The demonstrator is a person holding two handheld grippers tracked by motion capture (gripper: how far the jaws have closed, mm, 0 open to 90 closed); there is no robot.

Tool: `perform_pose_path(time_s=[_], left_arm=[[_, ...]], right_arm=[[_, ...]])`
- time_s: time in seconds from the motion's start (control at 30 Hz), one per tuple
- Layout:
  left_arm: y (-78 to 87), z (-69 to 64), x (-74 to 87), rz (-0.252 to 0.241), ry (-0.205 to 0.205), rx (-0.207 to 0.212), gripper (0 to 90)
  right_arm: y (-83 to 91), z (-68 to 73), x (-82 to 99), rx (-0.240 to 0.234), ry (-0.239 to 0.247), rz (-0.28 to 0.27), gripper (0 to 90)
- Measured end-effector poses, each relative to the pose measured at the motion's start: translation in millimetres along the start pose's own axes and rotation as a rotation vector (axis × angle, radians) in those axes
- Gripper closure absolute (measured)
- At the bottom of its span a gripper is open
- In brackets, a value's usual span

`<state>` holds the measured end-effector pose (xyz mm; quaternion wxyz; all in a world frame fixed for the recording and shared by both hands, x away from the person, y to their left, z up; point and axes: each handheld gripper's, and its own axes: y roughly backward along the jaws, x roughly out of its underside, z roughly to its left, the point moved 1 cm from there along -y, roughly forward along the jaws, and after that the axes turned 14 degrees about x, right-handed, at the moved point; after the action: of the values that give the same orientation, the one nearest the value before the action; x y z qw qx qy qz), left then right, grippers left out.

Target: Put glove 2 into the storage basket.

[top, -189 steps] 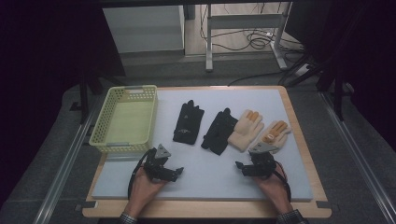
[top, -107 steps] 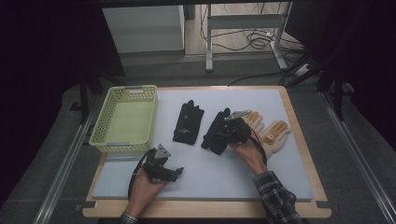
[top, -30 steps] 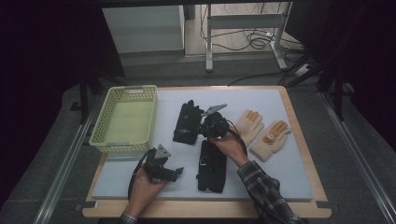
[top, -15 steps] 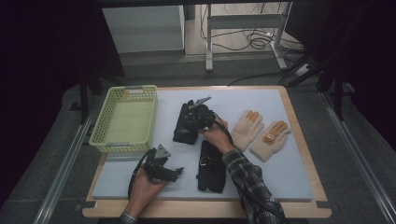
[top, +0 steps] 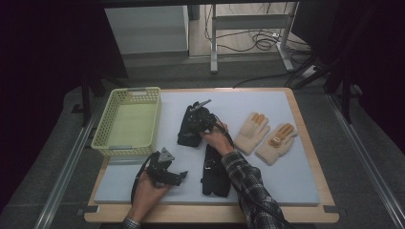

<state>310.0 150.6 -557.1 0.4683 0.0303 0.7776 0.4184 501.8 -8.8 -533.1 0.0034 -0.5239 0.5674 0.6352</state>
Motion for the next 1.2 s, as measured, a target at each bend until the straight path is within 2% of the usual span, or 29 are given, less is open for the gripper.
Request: perform_pose_path(time_s=[0.03,0.07,0.1,0.3,0.43,0.53,0.57,0.6,0.7,1.03,1.07,1.1,1.17,1.2], left_arm=[[0.0,0.0,0.0,0.0,0.0,0.0,6.1],[0.0,0.0,0.0,0.0,0.0,0.0,6.1],[0.0,0.0,0.0,0.0,0.0,0.0,6.2],[0.0,0.1,0.0,0.001,0.001,0.001,6.1],[0.0,0.1,0.0,0.0,0.001,0.001,6.1],[0.0,0.1,0.0,0.0,0.001,0.0,6.1],[0.0,0.1,0.0,0.0,0.001,0.0,6.1],[0.0,0.1,0.0,0.0,0.001,0.0,6.1],[0.0,0.1,0.0,0.0,0.001,0.001,6.1],[0.2,0.3,0.0,0.002,-0.002,0.0,6.1],[0.1,0.3,0.1,0.001,-0.002,0.0,6.1],[0.1,0.3,0.1,0.001,-0.002,0.0,6.2],[0.1,0.3,0.1,0.001,-0.003,0.0,6.1],[0.1,0.3,0.1,0.001,-0.003,-0.001,6.1]], right_arm=[[0.0,0.0,0.0,0.0,0.0,0.0,73.9],[1.2,1.9,0.2,0.001,0.005,-0.005,79.1],[1.4,1.8,0.0,0.001,0.003,-0.005,80.2],[5.2,3.6,-1.3,0.02,0.0,-0.002,82.1],[13.8,1.6,-2.9,0.005,-0.023,-0.019,82.5],[29.8,-0.3,-5.9,-0.008,-0.029,-0.047,83.4],[29.8,-0.3,-5.9,-0.008,-0.029,-0.047,83.4],[39.3,-0.2,-7.6,-0.015,-0.022,-0.061,85.4],[49.6,0.4,-8.5,-0.028,-0.014,-0.074,85.6],[90.3,3.4,-7.3,-0.035,0.009,-0.138,86.6],[99.8,4.7,-5.5,-0.036,0.015,-0.15,86.7],[99.8,4.7,-5.5,-0.036,0.015,-0.15,86.7],[114.2,6.6,0.5,-0.035,0.021,-0.166,86.7],[114.2,6.6,0.5,-0.035,0.021,-0.166,86.7]])
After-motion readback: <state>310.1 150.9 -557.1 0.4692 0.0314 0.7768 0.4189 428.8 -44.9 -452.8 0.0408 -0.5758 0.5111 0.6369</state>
